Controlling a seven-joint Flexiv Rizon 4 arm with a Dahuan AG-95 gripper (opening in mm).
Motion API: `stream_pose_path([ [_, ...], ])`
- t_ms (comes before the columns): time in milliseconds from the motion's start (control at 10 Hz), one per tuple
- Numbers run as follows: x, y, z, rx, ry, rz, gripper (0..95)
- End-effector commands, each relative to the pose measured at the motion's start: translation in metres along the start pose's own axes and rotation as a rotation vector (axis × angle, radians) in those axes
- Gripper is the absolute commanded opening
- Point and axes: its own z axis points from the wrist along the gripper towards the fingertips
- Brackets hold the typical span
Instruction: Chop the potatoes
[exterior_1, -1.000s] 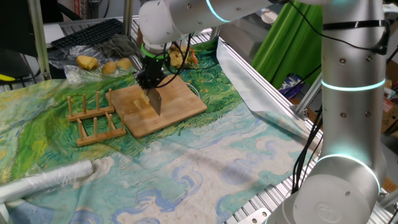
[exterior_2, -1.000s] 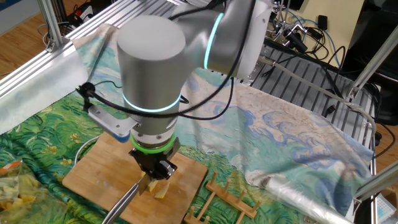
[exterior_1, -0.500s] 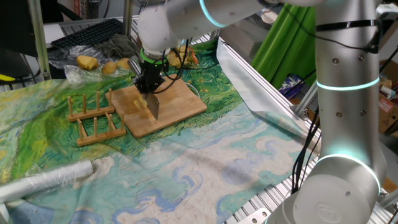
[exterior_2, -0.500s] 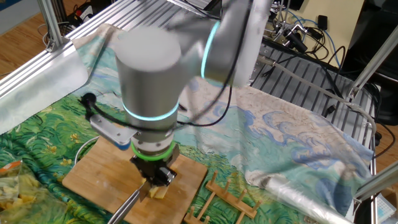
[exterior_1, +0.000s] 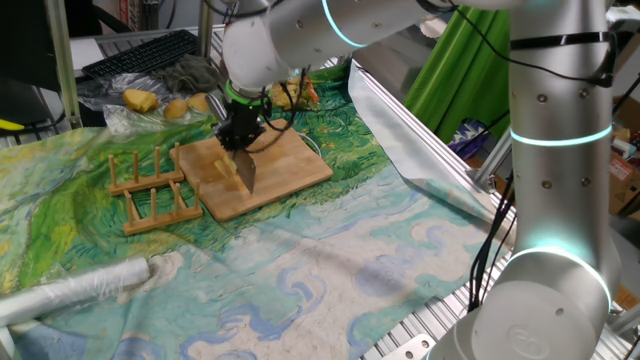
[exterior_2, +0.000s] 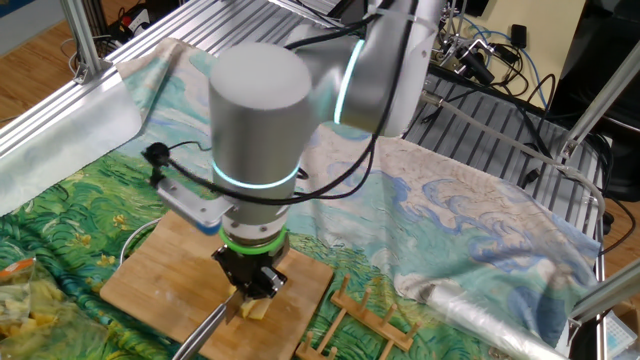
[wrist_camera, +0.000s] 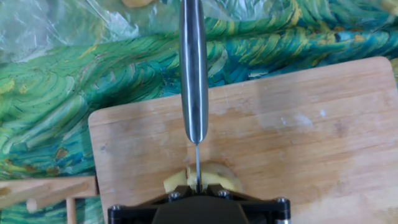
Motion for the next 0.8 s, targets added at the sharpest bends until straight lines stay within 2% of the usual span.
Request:
stream_pose_path([
  [100, 0.001, 0.000, 0.024, 0.010, 0.010, -0.001, 0.0],
  [300, 0.001, -0.001, 0.008, 0.014, 0.024, -0.003, 0.0],
  [500, 0.001, -0.001, 0.002, 0.021, 0.028, -0.006, 0.0],
  [700, 0.003, -0.003, -0.014, 0.026, 0.044, 0.000, 0.0],
  [800, 0.003, -0.003, -0.016, 0.026, 0.042, 0.002, 0.0],
])
